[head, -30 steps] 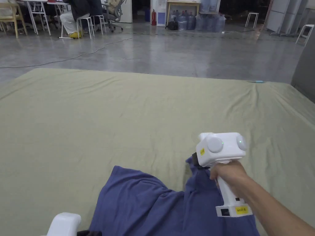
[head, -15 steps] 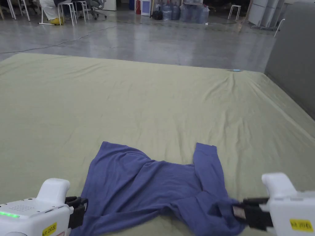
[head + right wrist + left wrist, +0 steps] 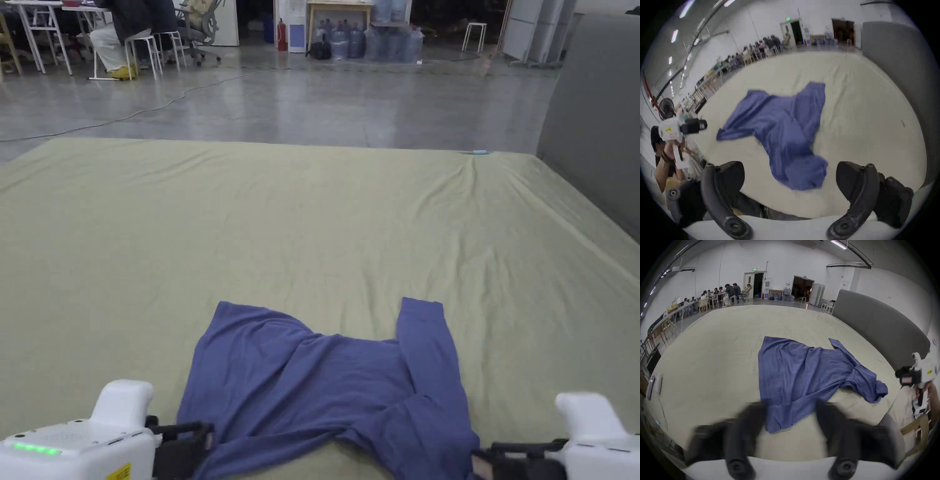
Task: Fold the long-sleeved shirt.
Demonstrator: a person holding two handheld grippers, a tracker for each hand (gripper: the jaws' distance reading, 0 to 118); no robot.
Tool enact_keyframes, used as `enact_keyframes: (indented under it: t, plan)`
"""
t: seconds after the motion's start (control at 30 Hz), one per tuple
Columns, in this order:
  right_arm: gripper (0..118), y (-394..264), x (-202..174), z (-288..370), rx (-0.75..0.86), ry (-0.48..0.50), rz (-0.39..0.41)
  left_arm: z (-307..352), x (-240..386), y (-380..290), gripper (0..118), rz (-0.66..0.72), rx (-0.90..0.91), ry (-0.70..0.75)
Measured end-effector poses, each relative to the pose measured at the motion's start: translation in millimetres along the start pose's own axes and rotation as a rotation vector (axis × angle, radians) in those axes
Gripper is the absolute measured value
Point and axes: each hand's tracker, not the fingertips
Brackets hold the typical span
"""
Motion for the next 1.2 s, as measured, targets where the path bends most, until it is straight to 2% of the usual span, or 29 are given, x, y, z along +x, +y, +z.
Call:
enact_keyframes:
  t: [0.03,0.07,0.1,0.13,0.17,0.2,0.33,0.4,0.43,0.47,0.5,0.53,0.57,0.63,0.7,0.8,1.0,1.03,1.07,1.13,1.2]
  plan:
    - [113,1,0,4,-0.013,-0.021,-0.009,-3,2,-1,112,-0.005,-0.014,0.007]
    - [107,0,1,6,-0.033,-0.062,-0.028,-5,2,-2,118,-0.007,-0.016,0.008]
    - [83,-4,3,9,-0.031,-0.087,-0.035,-5,1,-3,117,-0.009,-0.009,0.005]
    - [15,-8,4,10,-0.017,-0.081,-0.022,-7,2,-5,117,-0.005,-0.012,0.008]
    - [0,-12,6,6,-0.023,-0.091,-0.023,-13,-1,-7,117,0.001,-0.022,0.006]
    - [0,-13,10,5,-0.024,-0.107,-0.041,-16,-2,-9,117,0.006,-0.03,0.003]
    - [0,-20,19,-4,-0.063,-0.068,-0.088,-43,-8,-19,117,-0.031,-0.089,0.052]
    - [0,-23,16,-5,-0.07,-0.057,-0.09,-58,-8,-22,117,-0.057,-0.114,0.103]
    - [0,-23,15,-6,-0.071,-0.052,-0.088,-66,-6,-25,113,-0.061,-0.128,0.103]
    - [0,-24,12,-6,-0.071,-0.047,-0.08,-76,-8,-26,102,-0.064,-0.146,0.107]
    - [0,-25,10,-5,-0.073,-0.044,-0.073,-84,-8,-28,77,-0.068,-0.163,0.112]
    - [0,-24,8,-5,-0.076,-0.041,-0.064,-92,-7,-31,29,-0.076,-0.182,0.139]
    - [0,-21,8,-5,-0.078,-0.039,-0.056,-97,-5,-34,5,-0.081,-0.189,0.157]
    - [0,-18,6,-6,-0.079,-0.038,-0.043,-98,-5,-38,2,-0.055,-0.152,0.067]
    - [0,-8,6,-9,-0.083,-0.033,-0.025,-93,2,-37,2,-0.093,-0.166,0.115]
    - [0,22,3,-21,-0.072,-0.039,0.029,-84,-3,-35,1,-0.068,-0.152,0.09]
    - [0,130,-20,-82,-0.026,0.03,0.181,-58,-4,-18,1,-0.06,-0.077,0.048]
    - [4,150,-26,-101,-0.034,0.042,0.212,-55,-3,-16,1,-0.062,-0.072,0.048]
    - [27,167,-30,-122,-0.052,0.057,0.243,-53,-3,-13,1,-0.067,-0.065,0.045]
    - [92,193,-35,-168,-0.119,0.069,0.291,-52,-1,-8,1,-0.065,-0.06,0.04]
    - [95,209,-39,-213,-0.178,0.045,0.33,-53,-2,-7,1,-0.042,-0.063,0.028]
